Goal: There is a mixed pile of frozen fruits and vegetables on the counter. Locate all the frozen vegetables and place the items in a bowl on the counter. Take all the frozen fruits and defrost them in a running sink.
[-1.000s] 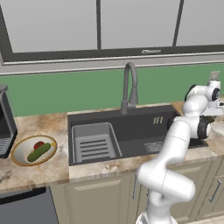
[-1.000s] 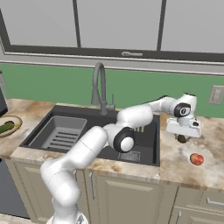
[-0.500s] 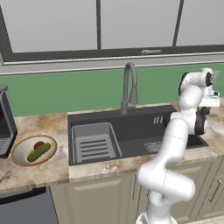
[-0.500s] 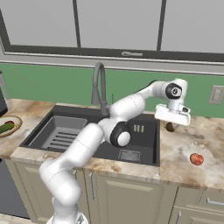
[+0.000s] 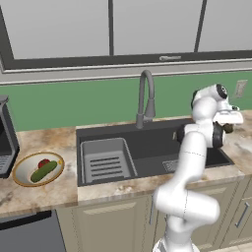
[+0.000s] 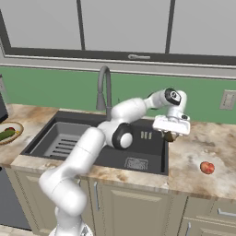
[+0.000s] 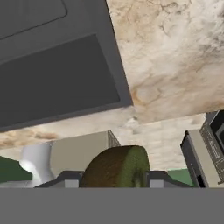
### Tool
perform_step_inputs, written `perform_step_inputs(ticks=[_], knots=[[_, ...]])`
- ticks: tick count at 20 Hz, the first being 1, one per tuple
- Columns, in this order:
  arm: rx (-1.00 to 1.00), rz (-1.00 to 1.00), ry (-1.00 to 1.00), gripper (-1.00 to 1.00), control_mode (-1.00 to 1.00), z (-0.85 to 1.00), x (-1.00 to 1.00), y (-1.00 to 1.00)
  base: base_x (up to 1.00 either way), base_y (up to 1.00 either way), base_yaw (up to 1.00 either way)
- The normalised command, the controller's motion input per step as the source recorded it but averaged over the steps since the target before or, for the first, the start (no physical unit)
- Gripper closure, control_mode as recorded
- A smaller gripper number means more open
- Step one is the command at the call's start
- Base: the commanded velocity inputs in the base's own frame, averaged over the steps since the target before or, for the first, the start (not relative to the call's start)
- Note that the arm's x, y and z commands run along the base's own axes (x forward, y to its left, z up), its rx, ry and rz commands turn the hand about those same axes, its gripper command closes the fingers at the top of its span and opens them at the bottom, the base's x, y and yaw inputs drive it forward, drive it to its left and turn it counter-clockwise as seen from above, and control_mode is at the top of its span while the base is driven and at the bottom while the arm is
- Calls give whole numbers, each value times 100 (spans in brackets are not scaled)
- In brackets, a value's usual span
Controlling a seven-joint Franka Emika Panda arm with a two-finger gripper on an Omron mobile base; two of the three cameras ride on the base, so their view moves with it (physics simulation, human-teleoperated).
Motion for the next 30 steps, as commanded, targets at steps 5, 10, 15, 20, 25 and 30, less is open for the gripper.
perform_step_inputs(ticks=[5, 10, 15, 20, 25, 30], knots=[[0, -10, 50, 100, -100, -6, -38, 44, 0, 0, 0], [6, -12, 41, 100, -100, 4, -46, 40, 0, 0, 0], [34, -26, -12, 100, -100, 37, -57, 9, 0, 0, 0], [34, -18, -31, 100, -100, 24, -65, 33, 0, 0, 0], [27, -15, -37, 100, -100, 17, -64, 49, 0, 0, 0], [6, -9, -38, 100, -100, 22, -33, 58, 0, 0, 0]])
